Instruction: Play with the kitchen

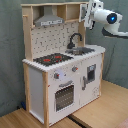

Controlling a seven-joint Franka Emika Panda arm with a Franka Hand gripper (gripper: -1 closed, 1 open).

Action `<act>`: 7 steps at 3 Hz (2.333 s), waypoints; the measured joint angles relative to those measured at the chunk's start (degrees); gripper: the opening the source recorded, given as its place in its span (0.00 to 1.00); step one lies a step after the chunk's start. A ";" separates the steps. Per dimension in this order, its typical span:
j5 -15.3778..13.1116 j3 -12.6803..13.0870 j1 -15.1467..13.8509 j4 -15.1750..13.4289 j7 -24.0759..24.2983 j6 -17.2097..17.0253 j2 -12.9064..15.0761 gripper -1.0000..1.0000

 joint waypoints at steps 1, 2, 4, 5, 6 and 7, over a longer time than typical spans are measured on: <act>0.11 2.79 -3.40 3.26 1.05 0.00 1.53 0.00; 0.12 5.84 -6.94 6.51 2.22 -0.03 2.64 0.00; 0.38 12.59 -14.54 11.79 4.66 -0.15 2.97 0.00; 0.89 15.58 -19.00 14.04 4.70 -0.18 3.02 0.00; 1.30 18.19 -23.42 16.91 4.71 -0.52 3.05 0.00; 1.23 14.93 -19.85 18.48 3.09 -4.18 1.66 0.00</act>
